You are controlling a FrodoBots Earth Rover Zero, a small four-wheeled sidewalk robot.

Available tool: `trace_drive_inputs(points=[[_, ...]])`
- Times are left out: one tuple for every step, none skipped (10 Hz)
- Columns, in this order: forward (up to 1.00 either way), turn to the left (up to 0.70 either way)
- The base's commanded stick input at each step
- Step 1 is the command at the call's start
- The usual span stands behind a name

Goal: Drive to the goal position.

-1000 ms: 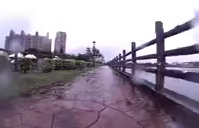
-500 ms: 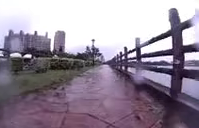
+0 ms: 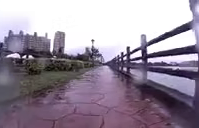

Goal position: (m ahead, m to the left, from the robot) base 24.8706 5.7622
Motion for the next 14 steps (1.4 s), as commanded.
trace_drive_inputs(points=[[1.0,0.0],[1.0,0.0],[1.0,0.0],[1.0,0.0],[1.0,0.0],[1.0,0.0],[1.0,0.0],[1.0,0.0],[1.0,0.0],[1.0,0.0],[1.0,0.0],[1.0,0.0],[1.0,0.0],[1.0,0.0]])
